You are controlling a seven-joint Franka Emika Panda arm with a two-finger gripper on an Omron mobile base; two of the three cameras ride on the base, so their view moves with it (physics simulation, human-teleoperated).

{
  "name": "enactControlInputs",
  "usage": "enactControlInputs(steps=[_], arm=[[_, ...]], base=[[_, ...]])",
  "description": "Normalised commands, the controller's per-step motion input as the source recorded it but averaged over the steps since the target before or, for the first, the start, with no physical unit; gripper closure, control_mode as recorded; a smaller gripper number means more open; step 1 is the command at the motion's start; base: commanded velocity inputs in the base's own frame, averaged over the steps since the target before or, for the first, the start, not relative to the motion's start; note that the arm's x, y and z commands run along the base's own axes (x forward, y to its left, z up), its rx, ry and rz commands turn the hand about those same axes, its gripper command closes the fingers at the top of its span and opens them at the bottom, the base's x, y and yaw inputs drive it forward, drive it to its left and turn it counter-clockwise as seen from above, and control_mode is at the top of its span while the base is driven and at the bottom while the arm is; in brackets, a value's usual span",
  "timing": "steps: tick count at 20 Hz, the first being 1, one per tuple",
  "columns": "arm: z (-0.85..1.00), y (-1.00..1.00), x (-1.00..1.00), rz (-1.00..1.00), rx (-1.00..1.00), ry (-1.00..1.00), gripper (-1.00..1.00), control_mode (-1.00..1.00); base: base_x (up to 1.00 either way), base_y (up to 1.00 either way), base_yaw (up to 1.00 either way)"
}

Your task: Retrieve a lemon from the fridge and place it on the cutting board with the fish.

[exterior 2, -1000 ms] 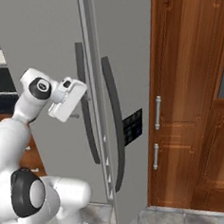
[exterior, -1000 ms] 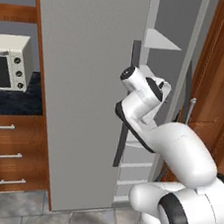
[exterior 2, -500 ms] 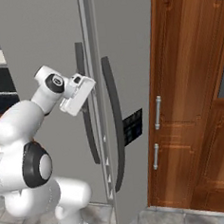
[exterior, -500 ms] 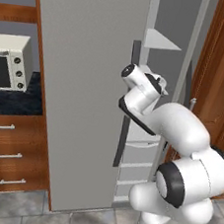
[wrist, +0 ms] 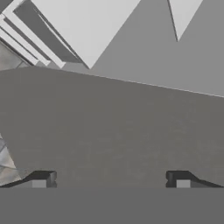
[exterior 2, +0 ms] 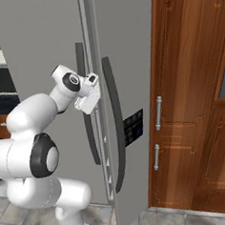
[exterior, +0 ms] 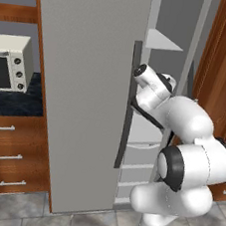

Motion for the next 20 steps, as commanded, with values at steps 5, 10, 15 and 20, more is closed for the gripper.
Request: enactControlInputs(steps=[5, 10, 15, 20], arm=[[0.0, -0.77, -0.27, -0.07, 0.0, 0.04, -1.0, -1.0], [0.03, -0.99, -0.96, -0.22, 0.0, 0.01, -1.0, -1.0], [0.04, -0.88, -0.8, -0.24, 0.0, -0.01, -1.0, -1.0], [0.14, 0.89, -0.14, -0.25, -0.12, -0.19, -1.0, -1.0]], base=[[0.0, 0.0, 0.0], [0.0, 0.0, 0.0], [0.0, 0.0, 0.0], [0.0, 0.0, 0.0]])
